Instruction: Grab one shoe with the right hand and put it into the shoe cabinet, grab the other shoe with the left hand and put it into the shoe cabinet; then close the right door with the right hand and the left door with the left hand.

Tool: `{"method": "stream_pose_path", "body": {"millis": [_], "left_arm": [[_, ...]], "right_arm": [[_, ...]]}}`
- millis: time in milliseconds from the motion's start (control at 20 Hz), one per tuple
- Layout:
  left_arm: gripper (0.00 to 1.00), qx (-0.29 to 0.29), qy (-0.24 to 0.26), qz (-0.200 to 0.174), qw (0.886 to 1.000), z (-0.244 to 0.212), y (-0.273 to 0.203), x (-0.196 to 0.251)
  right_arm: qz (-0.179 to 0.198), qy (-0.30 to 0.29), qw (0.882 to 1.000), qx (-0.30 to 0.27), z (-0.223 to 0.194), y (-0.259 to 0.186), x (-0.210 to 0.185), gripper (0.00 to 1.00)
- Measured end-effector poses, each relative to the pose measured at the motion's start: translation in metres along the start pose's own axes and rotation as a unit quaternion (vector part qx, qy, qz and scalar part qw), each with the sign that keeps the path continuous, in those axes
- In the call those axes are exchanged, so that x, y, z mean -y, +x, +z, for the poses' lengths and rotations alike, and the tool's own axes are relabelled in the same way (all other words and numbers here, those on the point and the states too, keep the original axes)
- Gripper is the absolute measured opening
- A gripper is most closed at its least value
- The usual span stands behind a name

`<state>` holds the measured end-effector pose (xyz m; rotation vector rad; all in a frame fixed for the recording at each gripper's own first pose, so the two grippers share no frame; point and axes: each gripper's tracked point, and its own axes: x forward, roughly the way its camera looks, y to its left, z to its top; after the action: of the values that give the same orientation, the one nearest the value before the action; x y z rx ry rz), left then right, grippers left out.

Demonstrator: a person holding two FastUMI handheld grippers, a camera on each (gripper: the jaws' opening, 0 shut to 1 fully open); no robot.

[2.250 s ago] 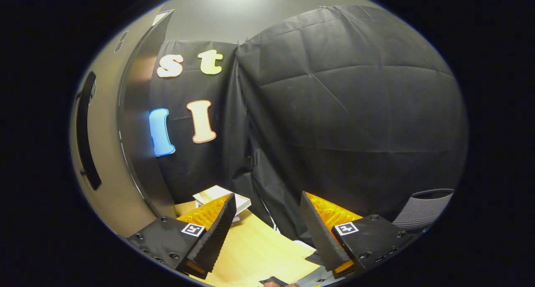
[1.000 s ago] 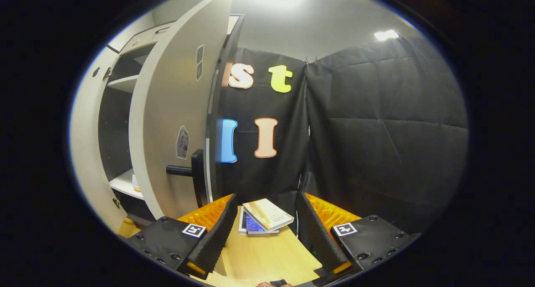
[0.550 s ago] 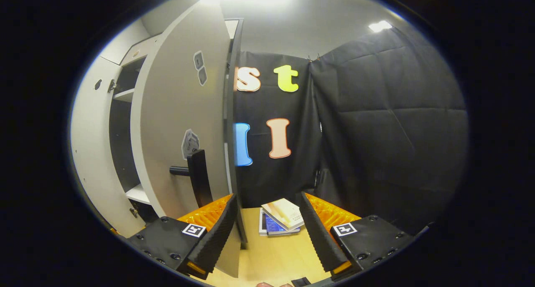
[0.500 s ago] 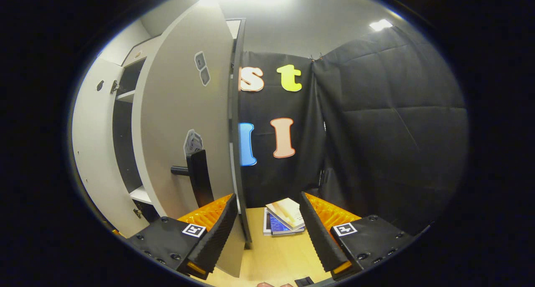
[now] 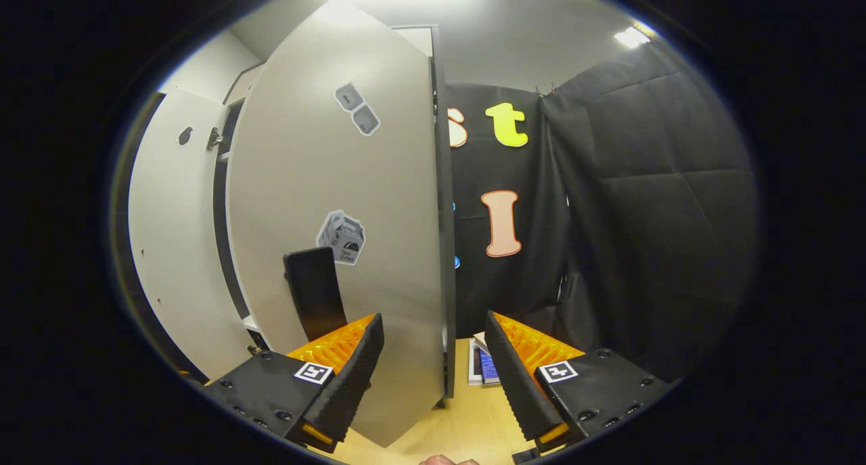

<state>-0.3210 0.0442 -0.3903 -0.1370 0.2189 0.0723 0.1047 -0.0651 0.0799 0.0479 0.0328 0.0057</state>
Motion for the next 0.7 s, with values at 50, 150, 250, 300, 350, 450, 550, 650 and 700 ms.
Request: {"method": "stream_pose_path", "body": {"millis": [50,150,250,300,350,450,550,650,700], "left_arm": [[0.95,0.004,0.0,0.002,1.0,0.002,-0.002,-0.002],[0.96,0.009,0.004,0.006,1.0,0.005,-0.007,-0.008],[0.96,0.009,0.009,0.015,1.0,0.005,-0.01,-0.016],[0.96,0.011,0.01,0.02,1.0,0.007,-0.012,-0.022],[0.96,0.012,0.011,0.027,1.0,0.007,-0.013,-0.029],[0.96,0.013,0.012,0.036,0.999,0.007,-0.017,-0.042],[0.96,0.015,0.013,0.049,0.999,0.009,-0.017,-0.06],[0.96,0.021,0.019,0.06,0.998,0.019,-0.019,-0.081],[0.95,0.022,0.026,0.065,0.997,0.023,-0.018,-0.092]], "right_arm": [[0.011,0.005,1.0,0.004,0.003,0.005,-0.01,0.92],[0.031,0.002,0.999,0.01,0.005,0.013,-0.03,0.95],[0.042,-0.001,0.999,0.004,0.0,0.019,-0.044,0.95],[0.047,0.003,0.999,-0.001,-0.003,0.021,-0.05,0.95],[0.051,0.006,0.999,-0.003,-0.006,0.021,-0.056,0.95],[0.048,0.007,0.999,-0.006,-0.01,0.021,-0.055,0.95],[0.043,0.011,0.999,-0.018,-0.018,0.022,-0.054,0.96],[0.033,0.018,0.999,-0.025,-0.026,0.016,-0.047,0.96],[0.027,0.021,0.999,-0.028,-0.029,0.013,-0.042,0.96]]}}
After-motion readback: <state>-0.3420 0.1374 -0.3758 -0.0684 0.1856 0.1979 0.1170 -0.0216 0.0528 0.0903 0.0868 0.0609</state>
